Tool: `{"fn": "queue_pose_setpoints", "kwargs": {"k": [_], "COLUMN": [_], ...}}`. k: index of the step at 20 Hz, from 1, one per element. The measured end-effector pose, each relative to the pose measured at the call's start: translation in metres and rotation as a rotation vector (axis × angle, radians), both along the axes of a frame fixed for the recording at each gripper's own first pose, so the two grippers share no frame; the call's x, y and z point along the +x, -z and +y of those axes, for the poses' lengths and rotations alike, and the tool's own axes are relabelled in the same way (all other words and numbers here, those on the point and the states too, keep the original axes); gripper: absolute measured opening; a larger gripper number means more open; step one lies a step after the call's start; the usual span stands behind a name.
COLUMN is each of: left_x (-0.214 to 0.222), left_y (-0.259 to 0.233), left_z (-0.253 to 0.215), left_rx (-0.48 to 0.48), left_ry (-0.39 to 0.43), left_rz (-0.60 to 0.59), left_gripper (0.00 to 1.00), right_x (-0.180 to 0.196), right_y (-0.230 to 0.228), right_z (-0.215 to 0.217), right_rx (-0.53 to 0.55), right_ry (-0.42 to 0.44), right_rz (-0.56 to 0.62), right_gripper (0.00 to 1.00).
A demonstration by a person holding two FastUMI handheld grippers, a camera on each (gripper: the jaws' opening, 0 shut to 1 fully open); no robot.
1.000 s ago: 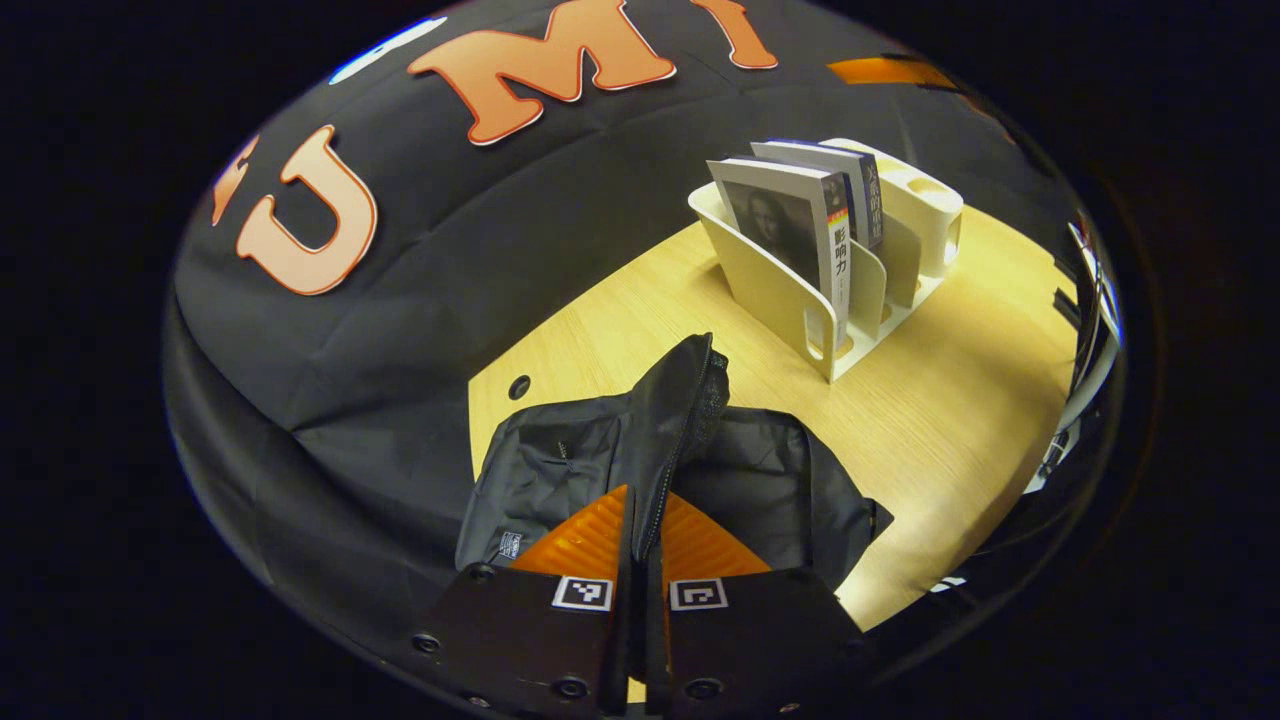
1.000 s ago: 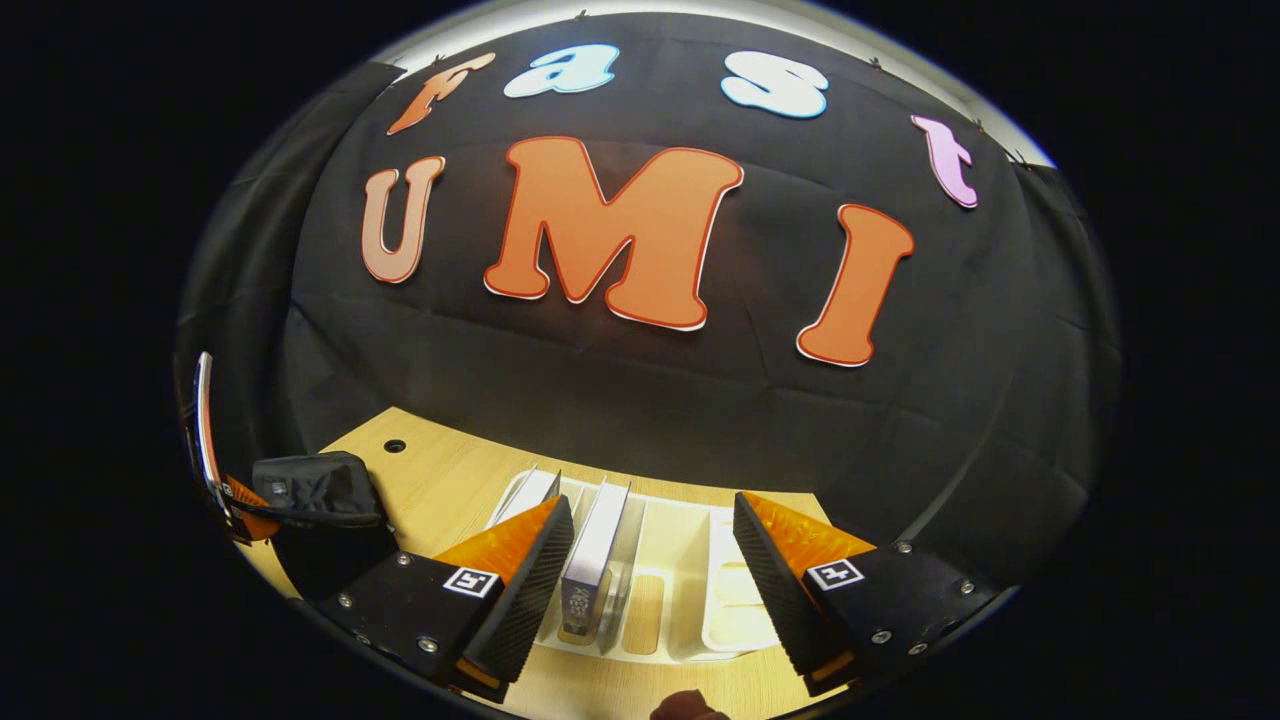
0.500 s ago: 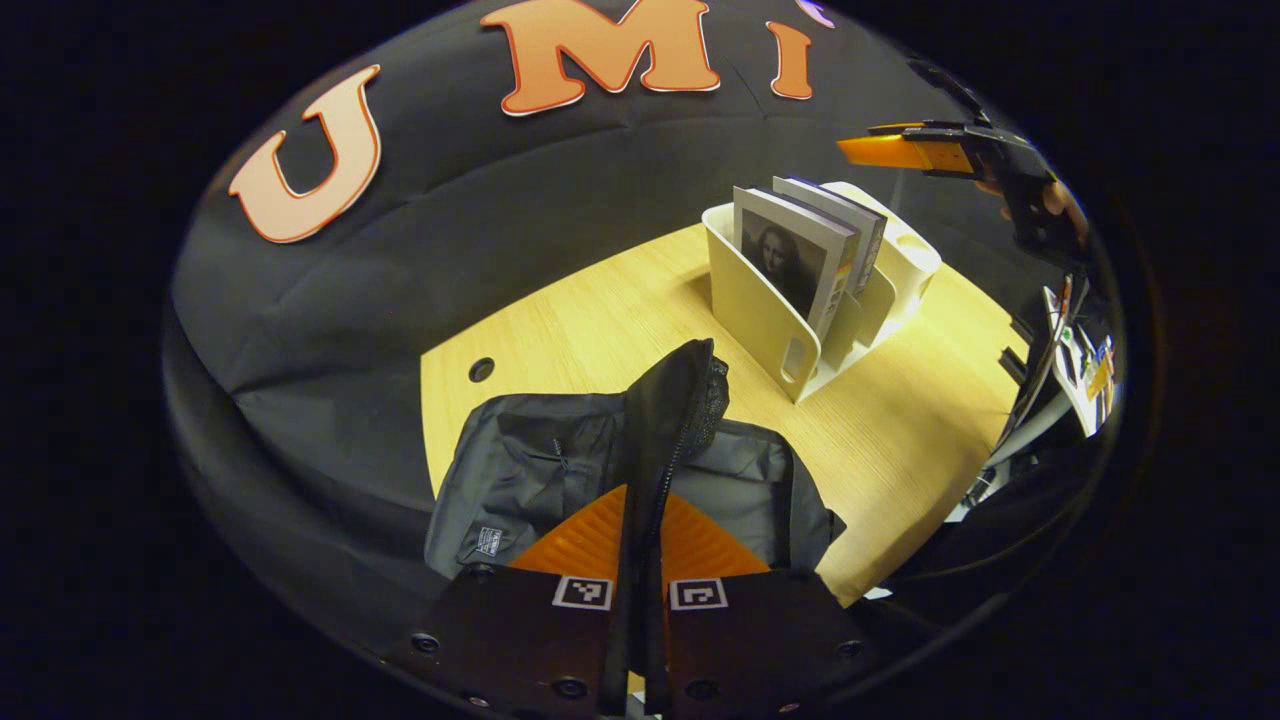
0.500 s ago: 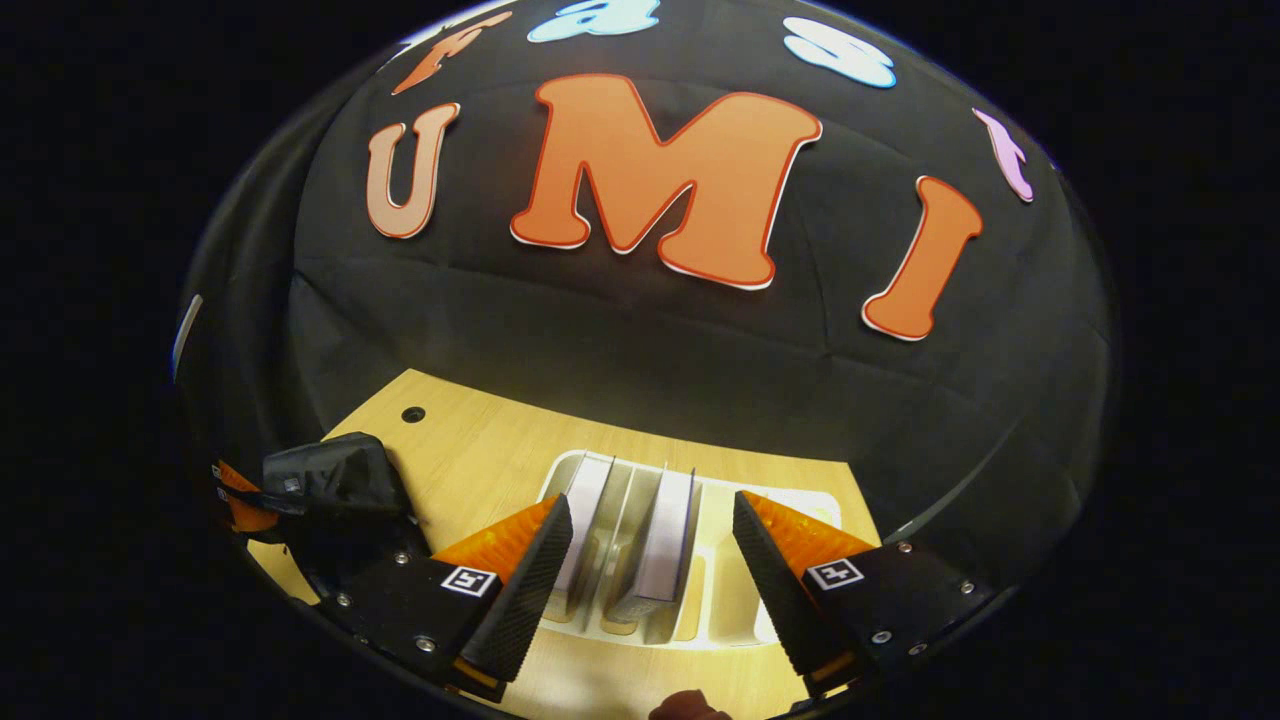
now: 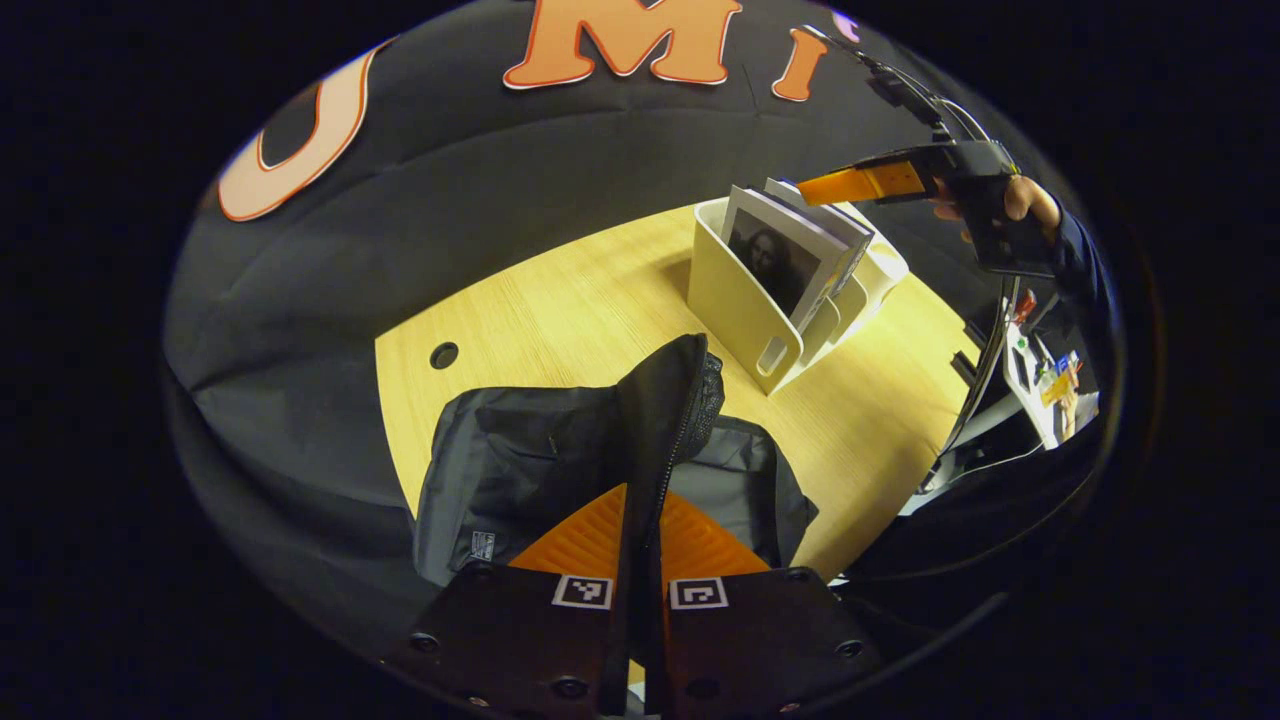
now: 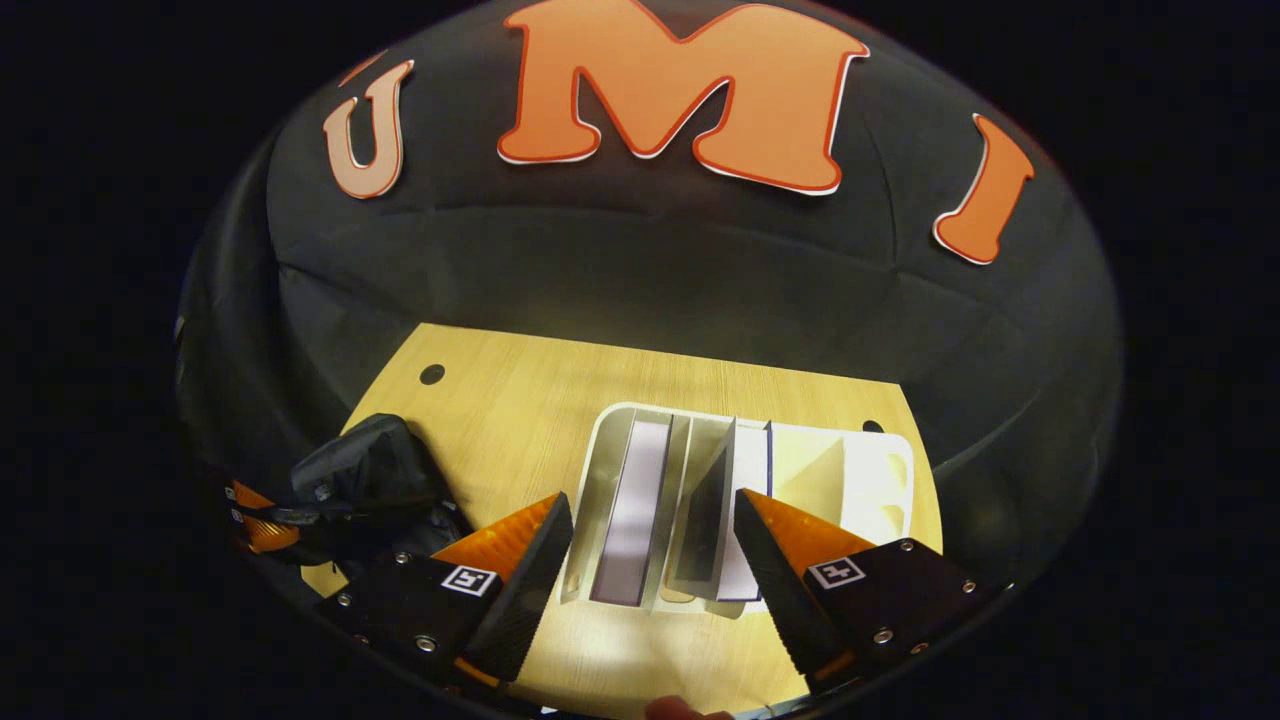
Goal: Open the schoolbag, grab two books from the bookshelf and put them into the schoolbag.
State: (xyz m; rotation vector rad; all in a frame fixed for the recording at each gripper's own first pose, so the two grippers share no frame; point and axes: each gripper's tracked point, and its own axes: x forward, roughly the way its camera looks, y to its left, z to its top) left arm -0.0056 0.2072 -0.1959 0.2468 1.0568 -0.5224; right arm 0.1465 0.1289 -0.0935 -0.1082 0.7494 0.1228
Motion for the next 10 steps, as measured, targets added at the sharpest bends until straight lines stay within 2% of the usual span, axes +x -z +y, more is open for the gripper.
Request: {"fn": "queue_pose_setpoints", "kwargs": {"k": [2, 10], "left_x": [0.004, 0.013], "left_y": [0.0, 0.007], "left_z": [0.004, 0.014], "left_rx": [-0.001, 0.002], "left_ry": [0.019, 0.037], "left_rz": [0.019, 0.066], "left_gripper": [0.07, 0.07], "right_x": [0.005, 0.019], "right_y": [0.008, 0.051], "right_z": [0.0, 0.007], "right_rx": [-0.032, -0.035], "right_ry": [-0.001, 0.025], "right_rz": [0.04, 0.238], "right_gripper": [0.97, 0.97]}}
